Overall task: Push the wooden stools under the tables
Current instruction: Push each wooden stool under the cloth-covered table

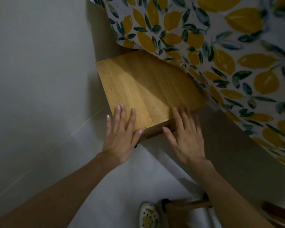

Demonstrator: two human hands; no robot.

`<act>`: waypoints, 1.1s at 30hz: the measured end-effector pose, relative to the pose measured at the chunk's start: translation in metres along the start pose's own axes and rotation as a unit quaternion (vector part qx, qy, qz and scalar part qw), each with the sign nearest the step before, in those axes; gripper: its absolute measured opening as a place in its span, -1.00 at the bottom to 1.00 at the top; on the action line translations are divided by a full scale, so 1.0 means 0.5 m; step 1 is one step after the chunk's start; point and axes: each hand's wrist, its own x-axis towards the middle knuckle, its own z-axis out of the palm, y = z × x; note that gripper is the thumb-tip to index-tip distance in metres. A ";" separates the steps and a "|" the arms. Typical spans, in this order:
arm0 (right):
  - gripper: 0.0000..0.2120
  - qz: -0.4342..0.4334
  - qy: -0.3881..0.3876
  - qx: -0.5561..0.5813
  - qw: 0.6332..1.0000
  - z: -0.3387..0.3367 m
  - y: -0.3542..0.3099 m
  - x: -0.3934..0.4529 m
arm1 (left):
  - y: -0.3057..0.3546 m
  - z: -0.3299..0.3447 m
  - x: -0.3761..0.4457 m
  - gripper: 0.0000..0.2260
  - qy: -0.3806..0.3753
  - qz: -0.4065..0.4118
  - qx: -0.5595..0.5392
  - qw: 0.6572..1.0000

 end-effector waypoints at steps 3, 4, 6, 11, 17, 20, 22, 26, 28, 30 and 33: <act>-0.31 0.051 0.014 0.035 0.998 0.009 -0.006 -0.119 | 0.026 0.017 -0.082 -0.36 0.022 0.034 -0.059 0.997; -0.31 0.073 0.022 0.040 0.996 0.012 -0.005 -0.164 | 0.037 0.027 -0.117 -0.36 0.010 0.043 -0.071 0.996; -0.32 0.113 0.040 0.050 0.992 0.019 -0.002 -0.266 | 0.056 0.055 -0.191 -0.36 -0.009 0.073 -0.061 0.995; -0.35 0.211 0.100 0.079 0.969 0.021 -0.005 -0.532 | 0.107 0.129 -0.357 -0.40 -0.041 0.182 0.012 0.982; -0.34 0.310 0.106 0.053 0.943 0.051 0.022 -0.844 | 0.228 0.200 -0.539 -0.39 -0.096 0.269 -0.011 0.958; -0.29 0.345 0.081 0.058 0.933 0.065 0.042 -0.975 | 0.300 0.220 -0.611 -0.27 -0.112 0.228 -0.056 0.966; -0.23 0.357 0.070 0.072 0.929 0.072 0.056 -1.043 | 0.339 0.222 -0.649 -0.27 -0.094 0.189 -0.056 0.976; -0.04 0.304 0.033 0.062 0.950 0.095 0.078 -1.119 | 0.383 0.239 -0.707 -0.24 -0.079 0.202 -0.032 0.976; 0.03 0.285 0.031 0.065 0.956 0.103 0.088 -1.126 | 0.398 0.251 -0.719 -0.19 -0.087 0.211 -0.011 0.974; 0.04 0.279 0.038 0.076 0.956 0.108 0.098 -1.123 | 0.408 0.260 -0.716 -0.14 -0.093 0.205 0.004 0.974; 0.05 0.271 0.053 0.096 0.956 0.110 0.113 -1.114 | 0.416 0.263 -0.699 -0.10 -0.090 0.205 0.026 0.974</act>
